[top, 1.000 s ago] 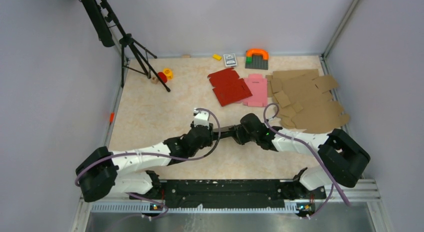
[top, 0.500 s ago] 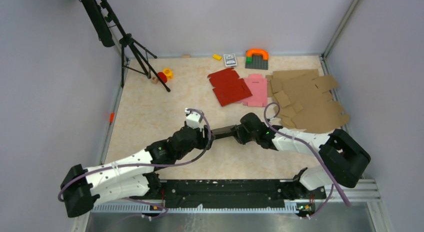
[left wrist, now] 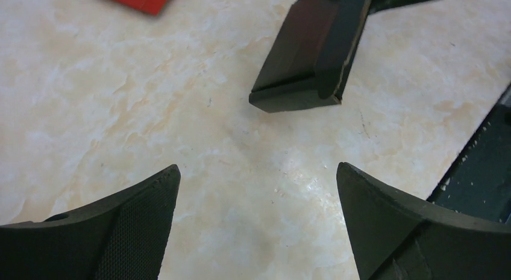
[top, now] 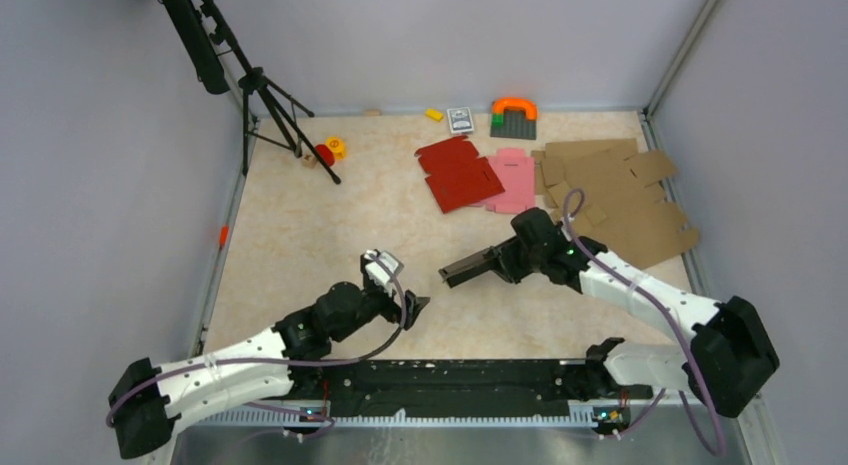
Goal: Fold the paper box
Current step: Close the paper box at the center of the board.
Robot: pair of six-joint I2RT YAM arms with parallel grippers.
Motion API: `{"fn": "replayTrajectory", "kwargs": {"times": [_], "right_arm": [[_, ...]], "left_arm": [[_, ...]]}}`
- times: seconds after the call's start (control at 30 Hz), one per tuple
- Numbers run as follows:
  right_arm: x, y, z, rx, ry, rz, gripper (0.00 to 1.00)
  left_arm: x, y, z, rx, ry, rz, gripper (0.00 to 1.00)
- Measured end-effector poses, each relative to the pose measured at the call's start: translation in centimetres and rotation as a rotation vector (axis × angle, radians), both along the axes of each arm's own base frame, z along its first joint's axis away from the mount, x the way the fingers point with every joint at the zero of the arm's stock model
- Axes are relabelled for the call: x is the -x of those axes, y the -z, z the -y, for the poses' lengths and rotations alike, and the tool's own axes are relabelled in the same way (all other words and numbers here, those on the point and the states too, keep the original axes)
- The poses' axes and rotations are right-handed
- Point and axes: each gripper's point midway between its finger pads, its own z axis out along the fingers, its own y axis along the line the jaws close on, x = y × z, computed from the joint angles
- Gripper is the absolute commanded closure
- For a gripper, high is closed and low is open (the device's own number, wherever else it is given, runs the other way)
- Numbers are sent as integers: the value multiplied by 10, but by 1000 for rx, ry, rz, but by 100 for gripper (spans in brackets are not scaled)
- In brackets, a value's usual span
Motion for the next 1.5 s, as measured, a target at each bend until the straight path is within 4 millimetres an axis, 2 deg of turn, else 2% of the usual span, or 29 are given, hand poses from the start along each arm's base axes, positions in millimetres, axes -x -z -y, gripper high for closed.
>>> {"fn": "replayTrajectory", "kwargs": {"times": [0.13, 0.23, 0.33, 0.63, 0.73, 0.77, 1.0, 1.03, 1.07, 1.13, 1.2, 1.23, 1.43, 1.5], "right_arm": [[2, -25, 10, -27, -28, 21, 64], [9, -42, 10, -62, -66, 39, 64], [17, -55, 8, -87, -106, 47, 64], [35, -68, 5, -130, -171, 30, 65], [38, -71, 4, -142, -181, 28, 65], [38, -71, 3, -145, -184, 28, 65], [41, -73, 2, -157, -191, 20, 63], [41, -74, 2, -161, -190, 23, 58], [41, -75, 2, -164, -190, 26, 49], [41, -76, 2, -168, -191, 28, 25], [41, -76, 2, -170, -190, 30, 9], [40, -77, 3, -162, -193, 39, 7], [33, -81, 18, -68, -197, 129, 5], [27, -90, 24, -2, -223, 193, 5]], "left_arm": [[15, 0, 14, 5, 160, 129, 1], [30, -2, 30, -48, 304, 246, 1], [36, -4, 41, -123, 376, 374, 1], [10, -20, 52, -228, 326, 616, 1], [6, -25, 60, -244, 332, 657, 5], [4, -27, 65, -251, 339, 667, 7], [1, -38, 93, -240, 389, 710, 52], [2, -38, 95, -237, 398, 712, 58], [3, -37, 97, -237, 407, 714, 64], [5, -36, 99, -235, 418, 716, 74], [5, -37, 100, -230, 420, 718, 80], [5, -38, 100, -223, 419, 720, 81], [8, -38, 94, -172, 412, 692, 84], [7, -36, 88, -138, 410, 658, 89]]}}
